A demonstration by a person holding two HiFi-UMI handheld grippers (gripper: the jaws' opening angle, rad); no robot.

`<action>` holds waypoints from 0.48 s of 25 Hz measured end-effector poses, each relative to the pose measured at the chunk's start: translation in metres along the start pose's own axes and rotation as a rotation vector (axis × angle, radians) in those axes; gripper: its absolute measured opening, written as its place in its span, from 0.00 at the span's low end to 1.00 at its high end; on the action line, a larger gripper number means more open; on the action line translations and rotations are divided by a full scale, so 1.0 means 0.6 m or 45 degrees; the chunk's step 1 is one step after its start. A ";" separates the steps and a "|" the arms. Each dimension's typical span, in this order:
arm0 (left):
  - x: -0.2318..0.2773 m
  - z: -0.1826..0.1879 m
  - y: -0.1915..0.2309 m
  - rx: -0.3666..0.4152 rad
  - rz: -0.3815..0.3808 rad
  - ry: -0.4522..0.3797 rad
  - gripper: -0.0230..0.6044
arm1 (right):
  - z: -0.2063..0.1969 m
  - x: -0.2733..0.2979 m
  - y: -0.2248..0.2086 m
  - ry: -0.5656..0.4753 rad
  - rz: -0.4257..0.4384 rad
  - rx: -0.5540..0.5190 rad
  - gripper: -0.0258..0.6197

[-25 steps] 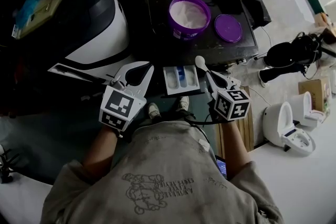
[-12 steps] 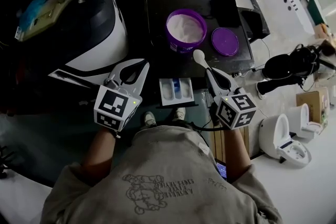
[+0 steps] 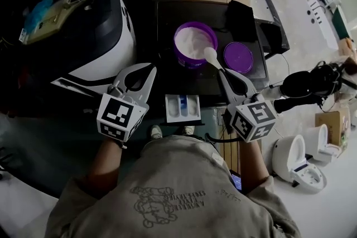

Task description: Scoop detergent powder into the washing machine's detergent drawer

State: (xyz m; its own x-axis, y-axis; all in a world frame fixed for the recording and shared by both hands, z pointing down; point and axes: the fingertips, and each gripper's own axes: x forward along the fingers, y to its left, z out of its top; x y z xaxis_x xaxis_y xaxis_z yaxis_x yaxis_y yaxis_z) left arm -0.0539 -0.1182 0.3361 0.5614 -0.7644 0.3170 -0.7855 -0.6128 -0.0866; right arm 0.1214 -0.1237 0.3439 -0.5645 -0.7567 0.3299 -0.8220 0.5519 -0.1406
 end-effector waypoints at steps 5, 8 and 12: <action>0.009 0.016 0.011 -0.001 0.047 -0.021 0.04 | 0.027 0.019 -0.012 -0.031 0.038 -0.044 0.09; 0.011 0.025 0.021 0.001 0.079 -0.025 0.04 | 0.046 0.028 -0.017 -0.060 0.059 -0.051 0.09; 0.009 0.037 0.038 0.001 0.131 -0.038 0.04 | 0.069 0.037 -0.021 -0.101 0.082 -0.059 0.09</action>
State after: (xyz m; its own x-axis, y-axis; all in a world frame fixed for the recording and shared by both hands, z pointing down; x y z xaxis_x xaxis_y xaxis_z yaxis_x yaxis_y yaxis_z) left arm -0.0631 -0.1408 0.3146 0.4851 -0.8290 0.2783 -0.8392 -0.5308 -0.1181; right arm 0.1161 -0.1622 0.3146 -0.6215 -0.7437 0.2464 -0.7807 0.6142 -0.1152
